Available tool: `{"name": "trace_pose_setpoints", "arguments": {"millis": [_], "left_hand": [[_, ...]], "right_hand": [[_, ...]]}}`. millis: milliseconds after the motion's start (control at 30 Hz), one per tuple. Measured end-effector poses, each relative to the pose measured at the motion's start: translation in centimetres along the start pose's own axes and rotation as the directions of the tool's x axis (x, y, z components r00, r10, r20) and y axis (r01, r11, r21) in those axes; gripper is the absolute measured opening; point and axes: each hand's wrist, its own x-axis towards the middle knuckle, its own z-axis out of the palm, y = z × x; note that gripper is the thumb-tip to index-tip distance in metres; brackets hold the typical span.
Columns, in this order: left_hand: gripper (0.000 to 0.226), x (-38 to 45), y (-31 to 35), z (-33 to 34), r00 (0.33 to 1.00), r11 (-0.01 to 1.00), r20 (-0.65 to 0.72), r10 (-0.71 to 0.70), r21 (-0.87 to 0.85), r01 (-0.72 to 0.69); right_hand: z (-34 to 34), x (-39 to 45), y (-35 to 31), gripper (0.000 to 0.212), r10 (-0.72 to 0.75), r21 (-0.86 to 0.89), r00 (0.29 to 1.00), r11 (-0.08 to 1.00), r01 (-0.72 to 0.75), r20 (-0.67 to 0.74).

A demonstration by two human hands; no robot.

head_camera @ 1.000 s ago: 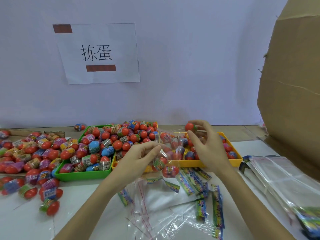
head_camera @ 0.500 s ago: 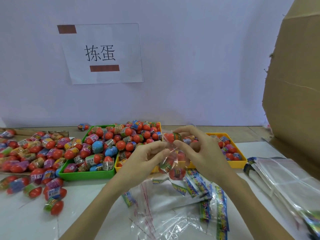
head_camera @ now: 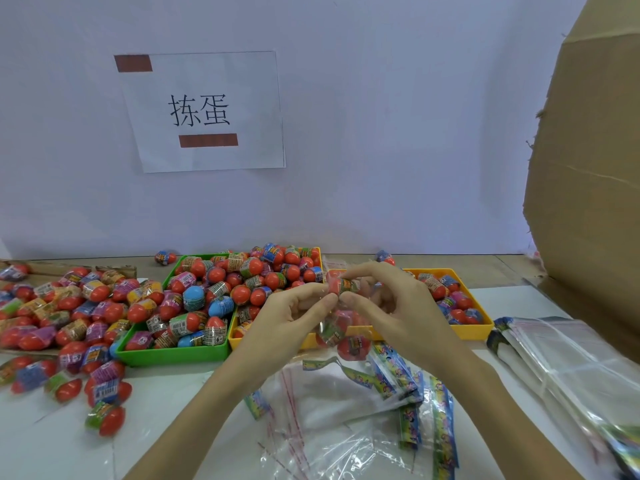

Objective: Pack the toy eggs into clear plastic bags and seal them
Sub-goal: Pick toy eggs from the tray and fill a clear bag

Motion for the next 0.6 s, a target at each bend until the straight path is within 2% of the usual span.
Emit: {"name": "trace_pose_setpoints", "arguments": {"millis": [133,233,433,600], "left_hand": [[0.032,-0.17,0.31,0.18,1.000,0.999,0.009,-0.006,-0.036,0.007],[0.031,-0.27,0.39,0.30,1.000,0.999,0.008,-0.014,-0.042,0.014],[0.032,-0.26,0.68,0.37,1.000,0.993,0.002,-0.023,-0.117,0.023],[0.025,-0.26,0.77,0.42,1.000,0.989,0.002,-0.021,-0.147,0.021]], "right_hand": [[0.01,-0.05,-0.14,0.027,-0.039,-0.082,0.999,0.996,0.037,-0.020],[0.09,-0.03,-0.16,0.023,-0.086,-0.126,0.996,0.989,0.082,-0.029],[0.27,0.04,-0.09,0.014,-0.059,-0.023,0.997,0.998,0.058,-0.043],[0.60,-0.15,-0.17,0.007,-0.070,-0.072,0.998,0.995,0.070,0.002]]}}
